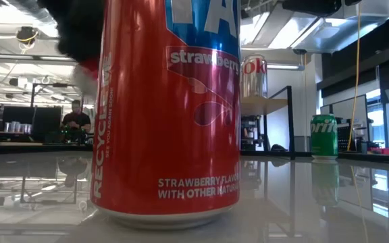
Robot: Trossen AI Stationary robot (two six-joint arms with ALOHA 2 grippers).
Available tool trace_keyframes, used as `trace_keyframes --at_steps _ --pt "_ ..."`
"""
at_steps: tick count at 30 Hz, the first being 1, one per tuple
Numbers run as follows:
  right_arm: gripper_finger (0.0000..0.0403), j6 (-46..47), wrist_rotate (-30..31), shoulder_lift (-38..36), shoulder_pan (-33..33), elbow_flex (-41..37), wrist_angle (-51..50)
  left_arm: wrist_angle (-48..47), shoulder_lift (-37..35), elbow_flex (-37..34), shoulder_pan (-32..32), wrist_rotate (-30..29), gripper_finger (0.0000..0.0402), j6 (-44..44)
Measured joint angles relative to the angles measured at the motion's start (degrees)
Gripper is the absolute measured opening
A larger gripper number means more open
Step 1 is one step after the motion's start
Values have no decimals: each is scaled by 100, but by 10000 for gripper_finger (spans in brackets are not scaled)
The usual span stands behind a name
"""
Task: Place canned beverage on shelf
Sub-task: Put the red black soda can on the shelf aligned with the other red black soda can
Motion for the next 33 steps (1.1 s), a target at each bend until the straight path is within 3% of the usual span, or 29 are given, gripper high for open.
trace_keyframes --at_steps 13,19,24,33 --pt "381 101 83 114 0 0 -23 3650 580 0 495 -395 280 3251" --pt "381 98 404 114 0 0 -17 4997 1064 0 1082 -362 280 4068" --pt "381 102 466 114 0 0 -71 6155 1523 0 1609 218 280 4610" --pt "381 157 470 114 0 0 -174 7384 2111 0 2237 305 280 4982"
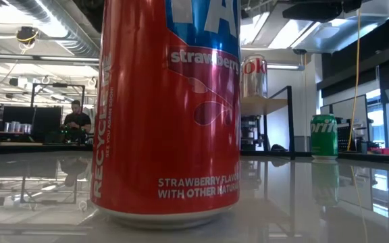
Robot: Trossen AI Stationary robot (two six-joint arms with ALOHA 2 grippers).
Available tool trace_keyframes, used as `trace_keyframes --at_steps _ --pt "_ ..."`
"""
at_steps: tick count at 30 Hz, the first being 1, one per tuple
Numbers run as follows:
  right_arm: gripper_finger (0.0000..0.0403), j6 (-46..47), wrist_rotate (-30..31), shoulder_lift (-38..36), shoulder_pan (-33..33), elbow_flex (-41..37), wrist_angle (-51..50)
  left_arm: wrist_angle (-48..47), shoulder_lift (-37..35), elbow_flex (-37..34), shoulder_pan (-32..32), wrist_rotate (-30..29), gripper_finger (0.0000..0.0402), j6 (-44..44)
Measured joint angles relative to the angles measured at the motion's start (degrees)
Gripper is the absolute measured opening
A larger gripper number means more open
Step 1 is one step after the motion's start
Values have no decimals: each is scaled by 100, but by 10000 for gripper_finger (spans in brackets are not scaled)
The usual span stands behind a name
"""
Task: Place canned beverage on shelf
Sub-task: Put the red black soda can on the shelf aligned with the other red black soda can
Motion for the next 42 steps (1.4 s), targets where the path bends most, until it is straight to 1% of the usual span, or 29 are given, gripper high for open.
trace_keyframes --at_steps 4,10,12,18,23,28,32,35,38,40,42 --pt "381 7 0 0 0 0 -8 319 198 0 235 18 280 16" --pt "381 7 2 0 0 0 -11 1212 510 1 408 107 280 336" --pt "381 7 2 0 0 0 -11 1330 590 2 496 149 280 355" --pt "381 7 2 0 0 0 -28 1936 815 2 785 595 281 168" --pt "381 7 -1 0 0 0 -25 1914 829 4 967 762 288 135" --pt "381 6 2 0 0 0 -22 2069 827 4 1123 1075 290 82" --pt "381 -30 2 0 0 0 -8 2131 868 5 1132 1271 291 42" --pt "381 -55 4 0 0 0 40 2189 979 247 1127 1381 291 102" --pt "381 -59 8 0 0 0 46 1900 1212 602 1088 1405 292 255" --pt "381 -61 53 -1 0 0 20 1530 1262 726 1065 1237 292 391" --pt "381 -60 55 -2 -1 0 -12 1422 1264 811 1049 1135 292 421"
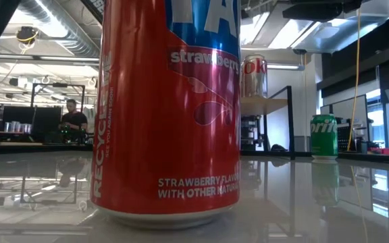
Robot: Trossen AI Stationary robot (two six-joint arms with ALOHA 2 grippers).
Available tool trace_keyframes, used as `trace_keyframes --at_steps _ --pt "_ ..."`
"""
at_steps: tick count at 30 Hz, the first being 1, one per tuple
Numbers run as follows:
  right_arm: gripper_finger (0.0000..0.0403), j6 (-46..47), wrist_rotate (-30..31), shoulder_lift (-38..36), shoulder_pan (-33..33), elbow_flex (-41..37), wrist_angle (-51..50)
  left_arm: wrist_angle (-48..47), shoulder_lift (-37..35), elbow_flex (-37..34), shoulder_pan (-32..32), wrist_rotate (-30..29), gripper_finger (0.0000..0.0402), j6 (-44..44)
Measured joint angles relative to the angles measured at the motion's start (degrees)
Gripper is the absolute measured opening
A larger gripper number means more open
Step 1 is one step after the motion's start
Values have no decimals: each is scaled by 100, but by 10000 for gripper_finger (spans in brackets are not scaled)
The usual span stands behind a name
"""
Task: Place canned beverage on shelf
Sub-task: Put the red black soda can on the shelf aligned with the other red black soda can
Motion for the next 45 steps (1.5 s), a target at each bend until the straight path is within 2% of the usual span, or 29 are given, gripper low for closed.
trace_keyframes --at_steps 3,23,35,45 --pt "381 10 -2 0 1 0 -78 52 -68 11 2 -145 292 57" --pt "381 20 -2 0 1 0 -65 173 385 22 266 -46 293 -27" --pt "381 110 -203 0 1 0 -108 31 387 4 192 -172 341 -22" --pt "381 110 -202 0 1 0 -109 -53 173 4 169 -190 347 163"
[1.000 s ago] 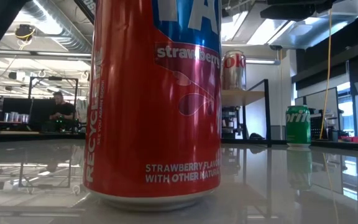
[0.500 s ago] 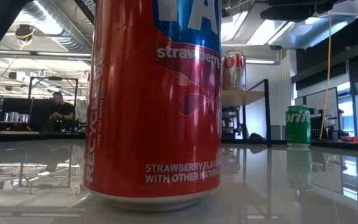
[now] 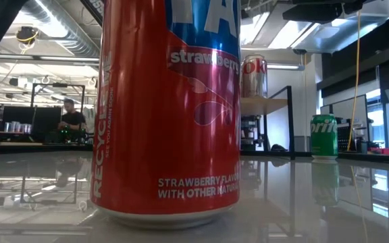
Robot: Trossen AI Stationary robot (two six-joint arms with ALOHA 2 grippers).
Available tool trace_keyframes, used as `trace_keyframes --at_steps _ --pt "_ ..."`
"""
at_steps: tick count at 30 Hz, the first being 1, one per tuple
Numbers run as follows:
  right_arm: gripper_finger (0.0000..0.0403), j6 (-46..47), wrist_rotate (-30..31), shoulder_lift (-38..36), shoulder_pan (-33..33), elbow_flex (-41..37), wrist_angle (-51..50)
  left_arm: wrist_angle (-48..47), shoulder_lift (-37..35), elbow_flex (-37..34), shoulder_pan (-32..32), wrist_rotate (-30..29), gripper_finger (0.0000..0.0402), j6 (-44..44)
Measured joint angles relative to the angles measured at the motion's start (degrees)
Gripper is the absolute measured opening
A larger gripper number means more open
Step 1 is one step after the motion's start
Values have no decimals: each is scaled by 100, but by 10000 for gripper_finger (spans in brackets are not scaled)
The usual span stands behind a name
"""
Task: Place canned beverage on shelf
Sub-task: Put the red black soda can on the shelf aligned with the other red black soda can, then put the right red soda can on the shelf
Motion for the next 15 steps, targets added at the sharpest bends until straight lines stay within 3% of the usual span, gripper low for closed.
trace_keyframes --at_steps 15 --pt "381 -2 1 0 0 0 -3 -531 -870 0 -290 28 344 367"
